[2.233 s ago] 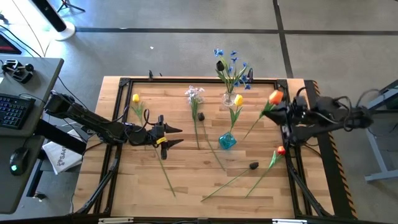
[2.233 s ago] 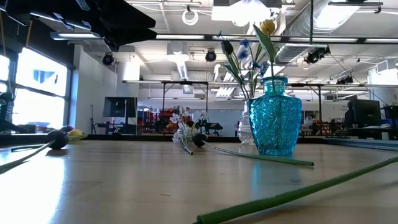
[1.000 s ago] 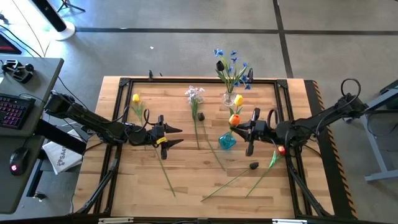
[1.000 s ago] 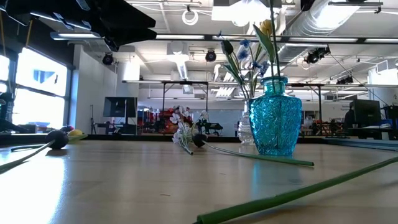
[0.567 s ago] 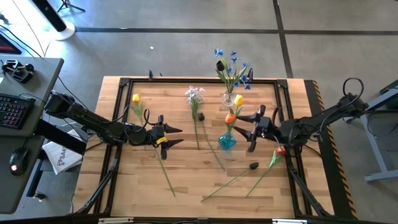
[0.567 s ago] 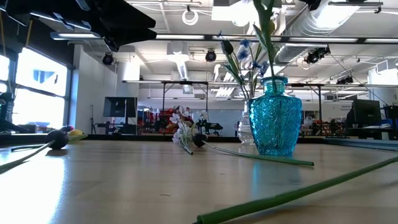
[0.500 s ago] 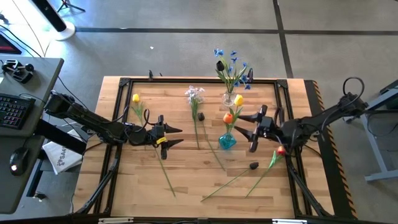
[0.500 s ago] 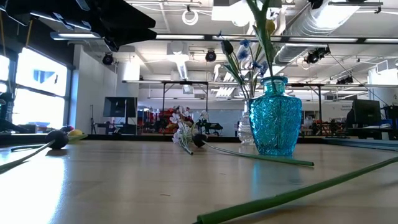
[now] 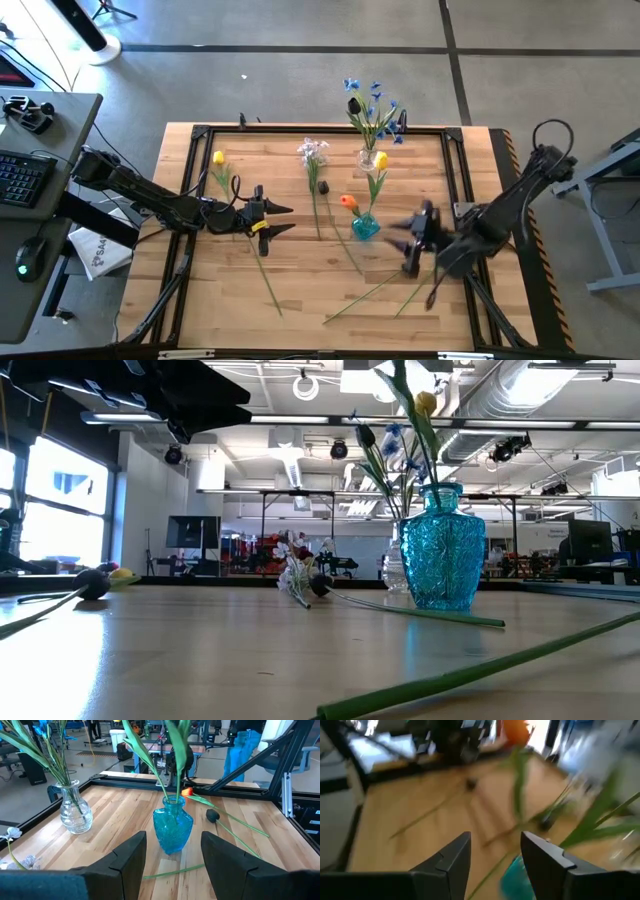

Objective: Sort flowers into vase by color
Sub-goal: Put the black tulip into the transparent flower vase

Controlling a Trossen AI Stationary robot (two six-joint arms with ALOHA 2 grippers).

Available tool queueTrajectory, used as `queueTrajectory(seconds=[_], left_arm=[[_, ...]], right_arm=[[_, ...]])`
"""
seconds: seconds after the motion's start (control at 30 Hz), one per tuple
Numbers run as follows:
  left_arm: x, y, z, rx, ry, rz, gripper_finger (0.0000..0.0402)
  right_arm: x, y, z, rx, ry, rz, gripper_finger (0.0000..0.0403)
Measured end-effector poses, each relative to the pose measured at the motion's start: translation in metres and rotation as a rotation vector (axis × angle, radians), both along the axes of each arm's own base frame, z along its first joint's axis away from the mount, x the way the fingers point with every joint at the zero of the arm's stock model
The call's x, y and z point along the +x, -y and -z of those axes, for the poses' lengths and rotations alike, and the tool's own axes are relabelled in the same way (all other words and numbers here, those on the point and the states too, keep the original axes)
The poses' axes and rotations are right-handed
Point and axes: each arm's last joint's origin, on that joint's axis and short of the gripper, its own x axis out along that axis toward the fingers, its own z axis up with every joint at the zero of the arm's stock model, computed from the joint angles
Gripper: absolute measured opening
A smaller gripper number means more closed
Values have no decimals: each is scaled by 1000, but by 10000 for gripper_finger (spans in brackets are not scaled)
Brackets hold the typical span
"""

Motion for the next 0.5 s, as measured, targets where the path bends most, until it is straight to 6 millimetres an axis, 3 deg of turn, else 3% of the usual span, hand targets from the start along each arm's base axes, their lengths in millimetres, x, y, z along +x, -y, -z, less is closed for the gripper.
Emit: queueTrajectory(seconds=[0.17,0.3,0.5], left_arm=[[0,0,0,9,-2,2,176],[0,0,0,35,-7,9,176],[0,0,1,68,-16,15,176]], right_arm=[[21,-28,14,254,-232,-58,146],[40,-49,37,436,-312,-61,141],[61,-43,76,756,-537,276,156]])
